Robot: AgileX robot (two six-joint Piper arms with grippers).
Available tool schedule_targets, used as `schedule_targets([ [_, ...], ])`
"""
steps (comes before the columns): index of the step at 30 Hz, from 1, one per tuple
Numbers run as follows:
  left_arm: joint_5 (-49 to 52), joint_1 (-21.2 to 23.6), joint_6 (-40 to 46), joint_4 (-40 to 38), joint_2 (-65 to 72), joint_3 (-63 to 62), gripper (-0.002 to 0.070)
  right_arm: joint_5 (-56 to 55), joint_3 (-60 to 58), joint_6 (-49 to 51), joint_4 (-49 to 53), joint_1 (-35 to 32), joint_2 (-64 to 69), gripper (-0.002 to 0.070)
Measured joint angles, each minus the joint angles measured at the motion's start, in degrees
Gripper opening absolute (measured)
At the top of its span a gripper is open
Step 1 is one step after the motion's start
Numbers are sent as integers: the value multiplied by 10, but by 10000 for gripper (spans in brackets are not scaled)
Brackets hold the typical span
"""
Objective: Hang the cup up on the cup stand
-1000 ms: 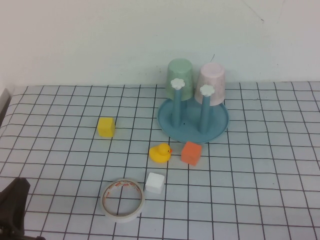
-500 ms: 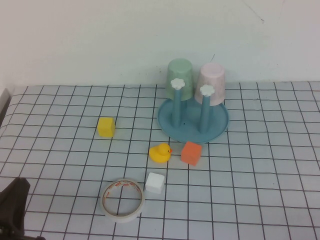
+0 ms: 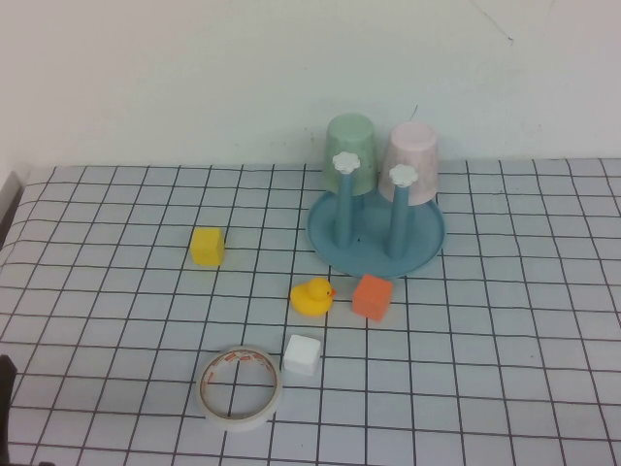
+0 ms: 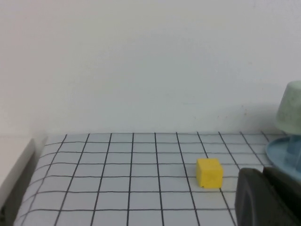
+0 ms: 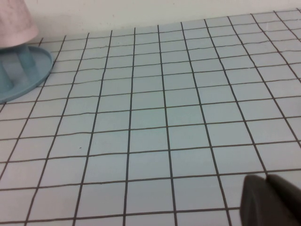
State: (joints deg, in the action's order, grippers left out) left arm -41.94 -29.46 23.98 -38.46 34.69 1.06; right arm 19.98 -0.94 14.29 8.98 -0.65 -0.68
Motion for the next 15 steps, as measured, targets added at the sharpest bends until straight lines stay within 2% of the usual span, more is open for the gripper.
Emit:
schedule_targets([
  [5, 111, 93, -3, 119, -64, 0, -2, 0, 0, 0, 0, 0, 0, -1],
  [8, 172, 158, -38, 192, -108, 0, -2, 0, 0, 0, 0, 0, 0, -1],
  [9, 215, 198, -73, 223, -139, 0, -2, 0, 0, 0, 0, 0, 0, -1],
  [15, 355, 277, -151, 325, -234, 0, -2, 0, 0, 0, 0, 0, 0, -1],
])
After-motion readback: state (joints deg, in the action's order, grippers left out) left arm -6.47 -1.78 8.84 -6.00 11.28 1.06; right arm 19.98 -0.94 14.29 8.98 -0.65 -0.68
